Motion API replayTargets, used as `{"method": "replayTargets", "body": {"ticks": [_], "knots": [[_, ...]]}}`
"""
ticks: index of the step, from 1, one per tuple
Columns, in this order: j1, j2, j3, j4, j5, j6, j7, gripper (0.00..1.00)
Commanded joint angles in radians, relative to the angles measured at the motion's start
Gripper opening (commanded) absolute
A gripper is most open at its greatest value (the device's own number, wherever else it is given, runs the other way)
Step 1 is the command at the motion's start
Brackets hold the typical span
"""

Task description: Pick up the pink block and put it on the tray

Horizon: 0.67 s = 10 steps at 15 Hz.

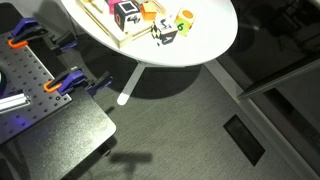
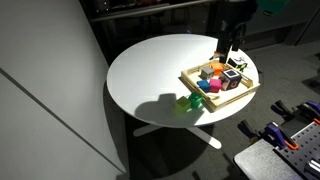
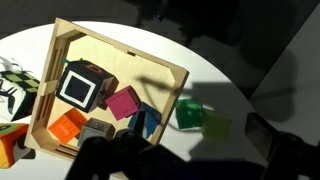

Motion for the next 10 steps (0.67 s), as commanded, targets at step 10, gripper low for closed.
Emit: {"method": "replayTargets", "body": {"ticks": [10], "knots": [[0.002,-0.068,0.011,-0.038,-0.025,0.003,0.05,1.0]]}}
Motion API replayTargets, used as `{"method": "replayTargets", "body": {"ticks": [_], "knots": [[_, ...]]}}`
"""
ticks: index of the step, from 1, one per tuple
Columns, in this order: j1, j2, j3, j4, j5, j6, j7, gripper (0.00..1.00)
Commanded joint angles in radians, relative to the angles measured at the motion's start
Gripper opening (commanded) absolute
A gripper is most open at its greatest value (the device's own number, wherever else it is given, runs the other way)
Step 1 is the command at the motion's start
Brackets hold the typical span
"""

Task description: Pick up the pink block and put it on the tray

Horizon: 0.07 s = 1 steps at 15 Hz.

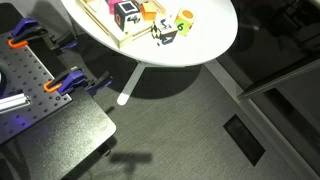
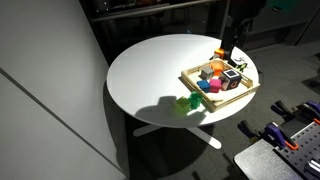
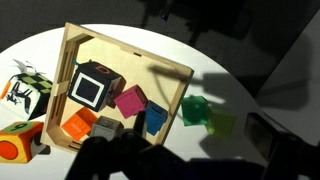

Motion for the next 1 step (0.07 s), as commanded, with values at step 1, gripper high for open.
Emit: {"method": "replayTargets", "body": {"ticks": [1], "knots": [[0.002,0.0,-0.001,0.001,0.0,-0.001,0.0,1.0]]}}
